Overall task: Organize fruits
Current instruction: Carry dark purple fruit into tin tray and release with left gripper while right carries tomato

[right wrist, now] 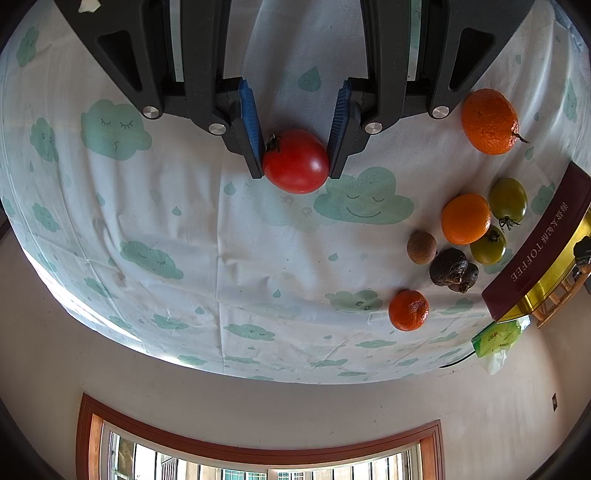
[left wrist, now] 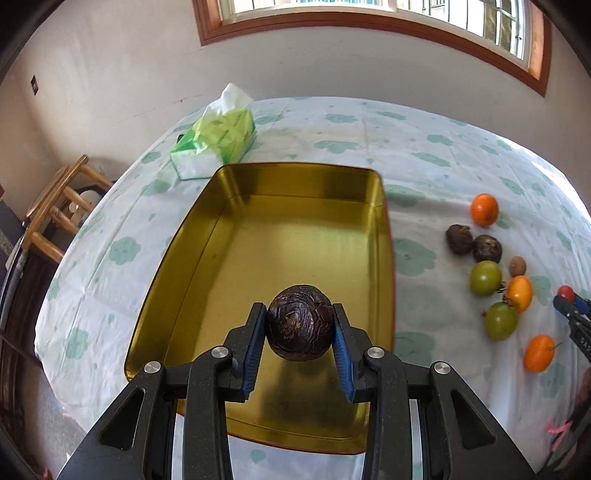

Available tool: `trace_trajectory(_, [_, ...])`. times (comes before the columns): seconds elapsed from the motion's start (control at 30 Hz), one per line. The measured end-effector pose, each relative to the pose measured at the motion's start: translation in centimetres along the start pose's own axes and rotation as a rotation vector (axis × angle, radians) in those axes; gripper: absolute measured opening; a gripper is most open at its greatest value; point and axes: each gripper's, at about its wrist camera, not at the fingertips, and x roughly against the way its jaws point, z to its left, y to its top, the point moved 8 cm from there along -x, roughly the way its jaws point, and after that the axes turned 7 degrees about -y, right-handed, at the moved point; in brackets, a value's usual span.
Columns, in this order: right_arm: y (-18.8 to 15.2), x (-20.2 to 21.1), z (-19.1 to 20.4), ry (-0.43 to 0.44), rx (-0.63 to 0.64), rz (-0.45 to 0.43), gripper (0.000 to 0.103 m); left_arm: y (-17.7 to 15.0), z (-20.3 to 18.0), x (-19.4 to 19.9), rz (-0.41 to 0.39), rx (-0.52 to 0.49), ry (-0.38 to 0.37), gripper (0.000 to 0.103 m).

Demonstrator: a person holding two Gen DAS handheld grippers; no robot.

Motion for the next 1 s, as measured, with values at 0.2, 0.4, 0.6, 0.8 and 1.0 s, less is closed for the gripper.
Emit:
trace_trajectory(0.2, [0.0, 0.0, 0.0, 0.0, 0.001, 0.001, 0.032, -1.8, 2.7, -2.2, 0.072, 0.047, 0.027, 0.036])
trace_trajectory(0.4, [0.1, 0.0, 0.0, -0.001, -0.002, 0.018, 0.031, -2.8, 3.1, -3.6, 0.102, 0.066, 0.014, 0.036])
trace_trajectory(0.6, [1.3, 1.1, 0.3, -0.003, -0.025, 0.012, 0.031, -2.7, 3.3, -3.8, 0.088, 0.066, 0.011, 0.036])
trace_trajectory(0.8, [5.0, 4.9, 5.7, 0.103, 0.067, -0.058, 0.031, -2.5, 3.5, -3.8, 0.083, 0.091, -0.032, 0.041])
trace_trajectory(1.0, [6.8, 6.6, 15.8, 0.295, 0.197, -0.07, 0.031, -1.8, 3.2, -2.1, 0.022, 0.101, -0.087, 0.057])
